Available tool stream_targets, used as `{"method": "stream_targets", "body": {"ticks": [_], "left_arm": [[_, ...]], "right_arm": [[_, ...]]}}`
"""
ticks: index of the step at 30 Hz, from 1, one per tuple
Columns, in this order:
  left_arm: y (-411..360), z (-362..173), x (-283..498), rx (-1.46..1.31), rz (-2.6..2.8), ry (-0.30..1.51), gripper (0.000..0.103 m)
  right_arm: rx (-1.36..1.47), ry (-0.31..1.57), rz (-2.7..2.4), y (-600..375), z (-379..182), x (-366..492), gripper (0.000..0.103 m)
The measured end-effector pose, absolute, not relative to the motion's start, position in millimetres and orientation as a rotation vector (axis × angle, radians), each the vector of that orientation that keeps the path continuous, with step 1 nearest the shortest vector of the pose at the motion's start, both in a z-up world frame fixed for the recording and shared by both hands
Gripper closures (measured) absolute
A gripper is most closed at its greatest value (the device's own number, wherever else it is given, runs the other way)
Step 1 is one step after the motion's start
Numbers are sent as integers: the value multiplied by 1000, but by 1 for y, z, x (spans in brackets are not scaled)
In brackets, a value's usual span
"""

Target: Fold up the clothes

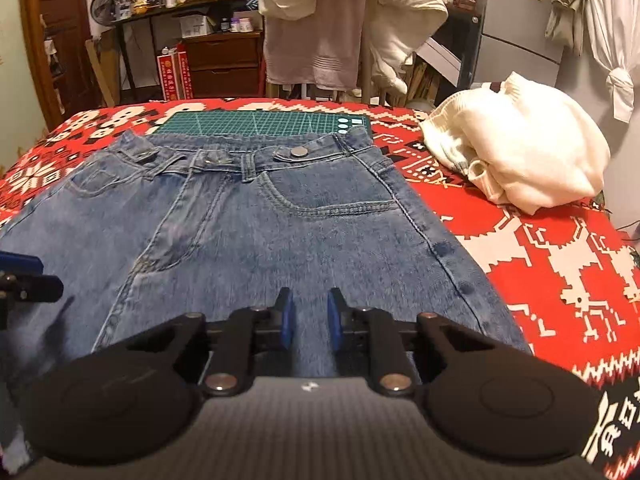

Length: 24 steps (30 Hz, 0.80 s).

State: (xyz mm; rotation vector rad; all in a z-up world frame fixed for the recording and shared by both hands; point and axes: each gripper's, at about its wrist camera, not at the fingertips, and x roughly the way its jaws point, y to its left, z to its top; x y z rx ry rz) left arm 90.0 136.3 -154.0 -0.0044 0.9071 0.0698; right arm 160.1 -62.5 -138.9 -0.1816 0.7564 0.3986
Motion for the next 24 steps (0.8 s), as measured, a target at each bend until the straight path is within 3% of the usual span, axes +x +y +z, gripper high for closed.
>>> {"method": "stream_targets", "body": {"ticks": [24], "left_arm": [[156, -148, 67, -37, 101, 920, 74]], "right_arm": [[-95, 802, 393, -110, -119, 112, 82]]}}
